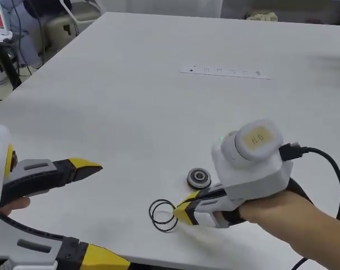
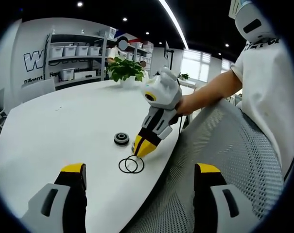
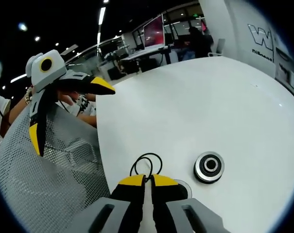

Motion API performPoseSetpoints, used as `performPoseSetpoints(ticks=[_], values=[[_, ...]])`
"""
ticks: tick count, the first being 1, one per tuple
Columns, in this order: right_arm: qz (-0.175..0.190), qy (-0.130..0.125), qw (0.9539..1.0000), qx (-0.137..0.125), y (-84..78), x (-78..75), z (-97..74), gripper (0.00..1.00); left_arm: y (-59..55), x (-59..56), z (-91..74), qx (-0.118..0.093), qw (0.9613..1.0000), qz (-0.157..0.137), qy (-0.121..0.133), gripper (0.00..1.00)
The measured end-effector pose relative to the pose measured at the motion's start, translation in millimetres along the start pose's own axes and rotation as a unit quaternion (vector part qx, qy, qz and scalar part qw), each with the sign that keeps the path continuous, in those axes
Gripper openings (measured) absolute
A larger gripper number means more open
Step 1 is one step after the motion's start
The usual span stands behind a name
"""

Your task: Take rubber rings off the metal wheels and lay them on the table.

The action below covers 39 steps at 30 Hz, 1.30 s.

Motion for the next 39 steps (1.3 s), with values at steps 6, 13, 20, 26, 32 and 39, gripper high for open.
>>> performPoseSetpoints(ticks=[6, 13, 20, 26, 32, 39], values=[[-0.01, 0.0, 0.9999, 0.001, 1.7, 0.6, -1.3, 0.07, -0.6, 0.4, 0.3, 0.003, 1.0, 0.0, 0.0, 0.9], [-0.008, -0.007, 0.9998, -0.016, 7.2, -3.7, -9.5, 0.07, -1.0, 0.4, 0.6, 0.006, 1.0, 0.003, 0.001, 0.9], [-0.011, -0.011, 0.9985, -0.052, 14.0, -9.3, -20.2, 0.11, -1.2, -0.3, 0.8, 0.007, 1.0, 0.005, 0.0, 0.9], [-0.014, -0.014, 0.9968, -0.077, 19.8, -14.3, -28.9, 0.15, -0.4, -0.8, 0.6, 0.003, 1.0, 0.004, -0.004, 0.9], [-0.018, -0.026, 0.9926, -0.118, 37.0, -22.9, -42.6, 0.21, 6.1, -1.3, -1.4, -0.027, 0.9996, -0.005, -0.011, 0.9], [-0.035, -0.045, 0.9879, -0.144, 55.0, -30.4, -65.7, 0.25, 15.7, 0.8, -1.1, -0.033, 0.9986, 0.035, -0.021, 0.92]])
Point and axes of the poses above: the centre of the closed fingertips' face, and the gripper's own axes: z roughly forward along the fingers, x roughly to its left, y roughly out of its top, the point moved 8 cm from there along -z, roughly backward along the fingers, and after that the axes turned 8 degrees about y, right-handed, at the moved point
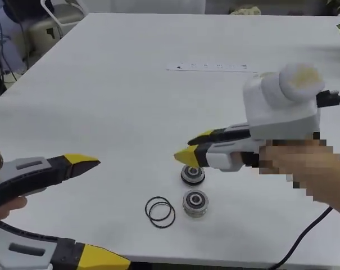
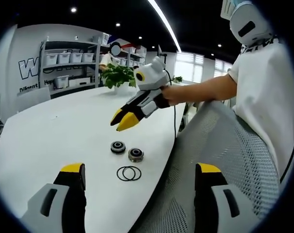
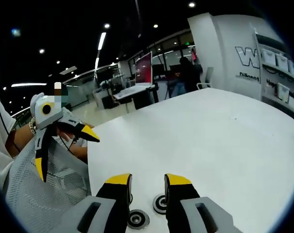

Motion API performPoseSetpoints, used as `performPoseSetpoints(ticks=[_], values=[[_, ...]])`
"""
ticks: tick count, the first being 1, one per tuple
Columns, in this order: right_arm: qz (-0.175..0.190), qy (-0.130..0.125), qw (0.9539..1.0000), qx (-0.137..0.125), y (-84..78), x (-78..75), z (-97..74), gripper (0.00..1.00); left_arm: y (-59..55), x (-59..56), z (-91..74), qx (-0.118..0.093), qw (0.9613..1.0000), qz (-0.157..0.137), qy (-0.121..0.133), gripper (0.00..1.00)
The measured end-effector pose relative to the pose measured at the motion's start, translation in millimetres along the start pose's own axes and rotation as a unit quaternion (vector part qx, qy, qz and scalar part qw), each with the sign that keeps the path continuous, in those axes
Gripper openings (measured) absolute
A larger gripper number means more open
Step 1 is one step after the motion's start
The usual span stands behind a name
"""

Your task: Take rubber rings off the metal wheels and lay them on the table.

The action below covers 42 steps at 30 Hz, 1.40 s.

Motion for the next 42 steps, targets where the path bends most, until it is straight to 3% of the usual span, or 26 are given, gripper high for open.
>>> performPoseSetpoints(ticks=[8, 13, 19, 25, 26, 28, 35, 39, 42], values=[[-0.05, -0.03, 0.9982, -0.015, 23.7, -13.8, -11.1, 0.29, 23.2, 16.2, 7.5, -0.002, 0.9994, 0.033, -0.009, 0.94], [-0.048, -0.007, 0.9983, -0.031, 30.8, -17.9, -13.3, 0.29, 39.4, 26.8, 11.4, 0.001, 0.998, 0.062, -0.015, 0.94], [-0.061, -0.006, 0.9975, -0.036, 33.8, -24.2, -15.0, 0.28, 57.4, 34.0, 21.1, -0.001, 0.9961, 0.084, -0.025, 0.93], [-0.044, 0.004, 0.997, -0.064, 13.2, -30.0, -21.0, 0.26, 72.9, 37.1, 39.3, -0.004, 0.9931, 0.108, -0.047, 0.92], [-0.042, 0.007, 0.9973, -0.061, 8.9, -30.7, -20.9, 0.26, 74.7, 37.6, 42.6, -0.006, 0.9925, 0.111, -0.05, 0.92], [-0.055, -0.001, 0.9983, -0.017, -6.0, -35.6, -21.3, 0.26, 79.5, 40.4, 53.8, -0.008, 0.9916, 0.117, -0.054, 0.91], [-0.042, -0.003, 0.9988, 0.026, -33.3, -44.7, -16.8, 0.25, 84.4, 44.3, 91.7, -0.016, 0.9894, 0.129, -0.065, 0.83], [-0.045, 0.007, 0.9984, 0.033, -39.6, -43.2, -13.1, 0.25, 78.8, 40.0, 108.7, -0.012, 0.9887, 0.13, -0.075, 0.81], [-0.039, 0.012, 0.9985, 0.035, -45.8, -43.7, -10.5, 0.25, 71.4, 43.1, 119.9, -0.009, 0.9892, 0.125, -0.076, 0.74]])
Point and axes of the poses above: the centre of the closed fingertips' face, and the gripper's own axes: z roughly forward along the fingers, x roughly to its left, y roughly out of its top, the point moved 8 cm from there along -z, roughly backward along the fingers, and after that the axes turned 8 degrees about y, right-handed, at the moved point
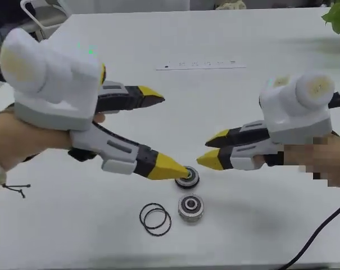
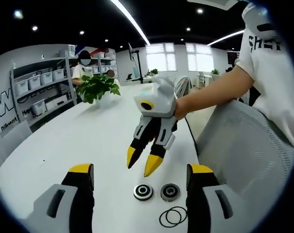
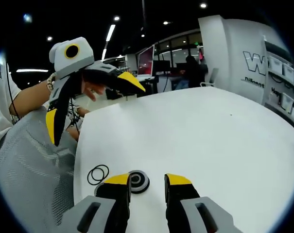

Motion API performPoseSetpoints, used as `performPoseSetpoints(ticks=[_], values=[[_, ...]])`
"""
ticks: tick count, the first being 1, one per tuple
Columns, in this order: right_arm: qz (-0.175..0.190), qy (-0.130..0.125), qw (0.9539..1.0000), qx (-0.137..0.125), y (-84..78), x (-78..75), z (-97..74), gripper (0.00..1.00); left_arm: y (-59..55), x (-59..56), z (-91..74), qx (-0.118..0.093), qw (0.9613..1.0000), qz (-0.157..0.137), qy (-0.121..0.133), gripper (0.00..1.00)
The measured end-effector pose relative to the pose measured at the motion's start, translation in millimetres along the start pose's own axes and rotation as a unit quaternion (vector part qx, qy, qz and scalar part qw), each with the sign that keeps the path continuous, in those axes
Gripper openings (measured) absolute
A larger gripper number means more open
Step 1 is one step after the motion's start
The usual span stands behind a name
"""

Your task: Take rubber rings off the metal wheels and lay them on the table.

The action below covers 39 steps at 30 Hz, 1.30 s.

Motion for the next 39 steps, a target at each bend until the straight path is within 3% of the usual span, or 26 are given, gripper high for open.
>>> performPoseSetpoints(ticks=[5, 10, 14, 25, 27, 39], values=[[0.002, 0.012, 0.9996, 0.027, -12.1, 3.5, 8.4, 0.23, -23.4, 2.4, 21.3, 0.02, 0.9997, -0.012, -0.002, 0.69], [-0.003, 0.02, 0.9985, 0.051, -20.6, 5.1, 13.9, 0.24, -44.4, 0.3, 34.3, 0.011, 0.9988, -0.044, 0.018, 0.63], [-0.008, 0.021, 0.9979, 0.061, -23.5, 3.5, 16.6, 0.24, -56.8, -2.9, 41.1, 0.02, 0.9986, -0.047, 0.016, 0.49], [-0.013, 0.029, 0.9964, 0.078, -29.3, 5.4, 22.6, 0.23, -72.4, -7.1, 49.9, 0.031, 0.9962, -0.076, 0.03, 0.29], [-0.015, 0.029, 0.9962, 0.08, -29.2, 5.9, 23.0, 0.22, -74.6, -9.6, 51.8, 0.036, 0.9962, -0.076, 0.023, 0.24], [-0.02, 0.03, 0.9956, 0.086, -29.9, 6.5, 24.9, 0.2, -83.0, -10.7, 51.9, 0.056, 0.9948, -0.08, 0.029, 0.14]])
Point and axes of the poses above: the centre of the closed fingertips' face, and the gripper's own axes: z roughly forward along the fingers, x roughly to its left, y roughly out of its top, the point moved 8 cm from there along -z, roughly backward along the fingers, and after that the axes turned 8 degrees about y, right-handed, at the moved point
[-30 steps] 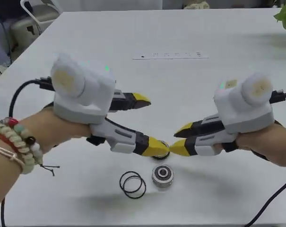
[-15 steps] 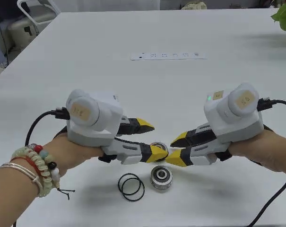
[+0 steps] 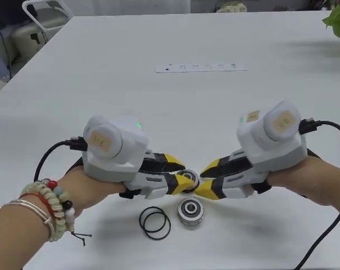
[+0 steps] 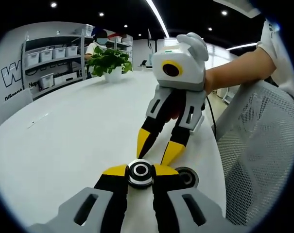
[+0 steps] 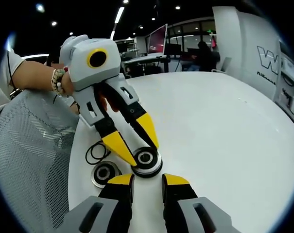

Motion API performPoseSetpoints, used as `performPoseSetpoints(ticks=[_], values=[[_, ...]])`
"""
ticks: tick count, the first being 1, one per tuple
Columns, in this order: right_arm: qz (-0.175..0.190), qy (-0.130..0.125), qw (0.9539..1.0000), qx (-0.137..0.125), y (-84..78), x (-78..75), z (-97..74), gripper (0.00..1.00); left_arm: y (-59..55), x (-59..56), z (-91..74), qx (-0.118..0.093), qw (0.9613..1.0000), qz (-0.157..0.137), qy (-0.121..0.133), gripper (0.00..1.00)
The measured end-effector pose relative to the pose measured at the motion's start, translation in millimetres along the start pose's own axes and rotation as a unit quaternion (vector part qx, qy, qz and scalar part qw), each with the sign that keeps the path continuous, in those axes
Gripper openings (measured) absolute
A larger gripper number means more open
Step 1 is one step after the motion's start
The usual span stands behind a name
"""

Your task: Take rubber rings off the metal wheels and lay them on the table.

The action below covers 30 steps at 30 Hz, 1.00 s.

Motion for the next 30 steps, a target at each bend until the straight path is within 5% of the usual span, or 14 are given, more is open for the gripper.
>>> performPoseSetpoints(ticks=[6, 11, 24, 30], values=[[0.007, 0.001, 0.9999, -0.009, 1.9, -0.4, 0.6, 0.2, -0.6, -0.8, -2.1, 0.002, 1.0, -0.004, 0.006, 0.11], [0.01, -0.002, 0.9999, -0.01, 2.6, -1.3, 1.4, 0.19, -0.7, -4.6, -1.6, 0.004, 0.9997, 0.024, -0.002, 0.08], [0.031, 0.009, 0.9994, -0.012, 1.0, -1.3, 0.9, 0.15, -3.5, 1.5, -1.7, -0.002, 0.9999, 0.012, 0.004, 0.08], [0.03, 0.005, 0.9995, -0.004, -1.6, -3.1, 0.2, 0.02, -2.8, 0.6, -0.8, -0.002, 0.9999, 0.011, 0.006, 0.08]])
Point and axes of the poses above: the centre of the closed fingertips' face, and the gripper's own axes: z roughly forward along the fingers, x roughly to its left, y roughly out of its top, the point moved 8 cm from there along -z, roughly backward along the fingers, and after that the axes turned 8 degrees about y, right-handed, at the moved point
